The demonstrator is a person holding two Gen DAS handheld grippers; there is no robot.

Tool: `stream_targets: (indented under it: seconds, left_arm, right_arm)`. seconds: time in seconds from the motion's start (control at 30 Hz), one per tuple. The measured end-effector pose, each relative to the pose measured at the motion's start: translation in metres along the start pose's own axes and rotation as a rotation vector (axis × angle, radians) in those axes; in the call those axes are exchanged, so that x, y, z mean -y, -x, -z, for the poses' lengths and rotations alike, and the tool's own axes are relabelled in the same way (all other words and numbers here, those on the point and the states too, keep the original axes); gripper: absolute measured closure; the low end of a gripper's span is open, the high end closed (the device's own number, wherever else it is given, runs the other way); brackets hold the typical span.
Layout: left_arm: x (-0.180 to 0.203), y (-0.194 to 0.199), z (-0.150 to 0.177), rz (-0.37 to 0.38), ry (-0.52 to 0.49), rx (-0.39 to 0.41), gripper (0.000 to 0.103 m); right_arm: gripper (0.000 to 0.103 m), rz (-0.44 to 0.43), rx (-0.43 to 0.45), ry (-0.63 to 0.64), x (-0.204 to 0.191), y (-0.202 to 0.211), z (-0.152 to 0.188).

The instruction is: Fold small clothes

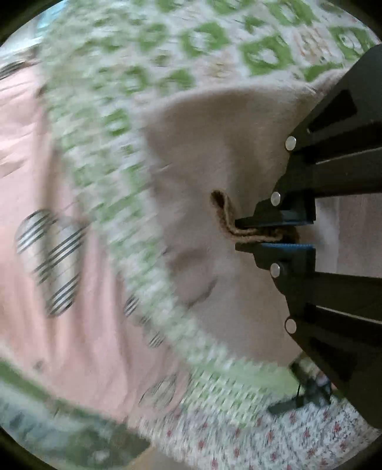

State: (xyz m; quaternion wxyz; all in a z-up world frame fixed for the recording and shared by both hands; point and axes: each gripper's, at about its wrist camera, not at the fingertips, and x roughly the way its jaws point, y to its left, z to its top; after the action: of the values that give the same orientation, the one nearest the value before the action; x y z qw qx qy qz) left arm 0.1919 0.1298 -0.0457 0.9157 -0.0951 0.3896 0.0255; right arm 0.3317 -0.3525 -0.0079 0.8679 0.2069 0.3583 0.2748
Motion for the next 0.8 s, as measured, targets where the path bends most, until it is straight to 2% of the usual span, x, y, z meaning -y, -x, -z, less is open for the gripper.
stream_targets:
  seconds: [0.07,0.1,0.13,0.2,0.27,0.4,0.53,0.6,0.7,0.8]
  left_arm:
    - [0.005,0.020,0.006,-0.017,-0.010,0.091,0.092]
    - [0.009,0.023,0.011,-0.028,-0.025,0.101,0.091]
    - [0.011,0.020,0.014,-0.039,-0.041,0.089,0.091]
    - [0.012,0.003,0.023,-0.060,-0.065,0.013,0.091]
    - [0.006,-0.009,0.027,-0.060,-0.042,-0.040,0.091]
    - [0.001,-0.005,0.022,-0.040,-0.017,-0.031,0.088]
    - [0.000,0.007,0.021,-0.036,-0.003,0.013,0.088]
    - [-0.001,0.006,0.022,-0.047,0.012,0.010,0.087]
    - [-0.006,-0.002,0.028,-0.040,0.041,-0.035,0.087]
    - [-0.011,-0.002,0.028,-0.028,0.050,-0.045,0.079]
  right_arm:
    - [0.095,-0.004,0.068,0.030,-0.004,0.023,-0.001]
    - [0.095,-0.006,0.071,0.029,-0.001,0.025,0.000]
    - [0.096,0.004,0.062,0.026,0.005,0.025,0.003]
    - [0.097,0.060,0.014,0.018,0.020,0.014,0.010]
    - [0.097,0.074,-0.044,-0.031,0.035,-0.002,0.019]
    - [0.098,0.104,-0.080,-0.039,0.047,-0.012,0.034]
    - [0.098,0.112,-0.018,0.015,0.036,0.000,0.029]
    - [0.098,0.151,-0.009,0.083,0.026,-0.002,0.026]
    - [0.098,0.216,-0.057,0.131,0.026,-0.016,0.033]
    - [0.098,0.260,-0.122,0.140,0.036,-0.024,0.045]
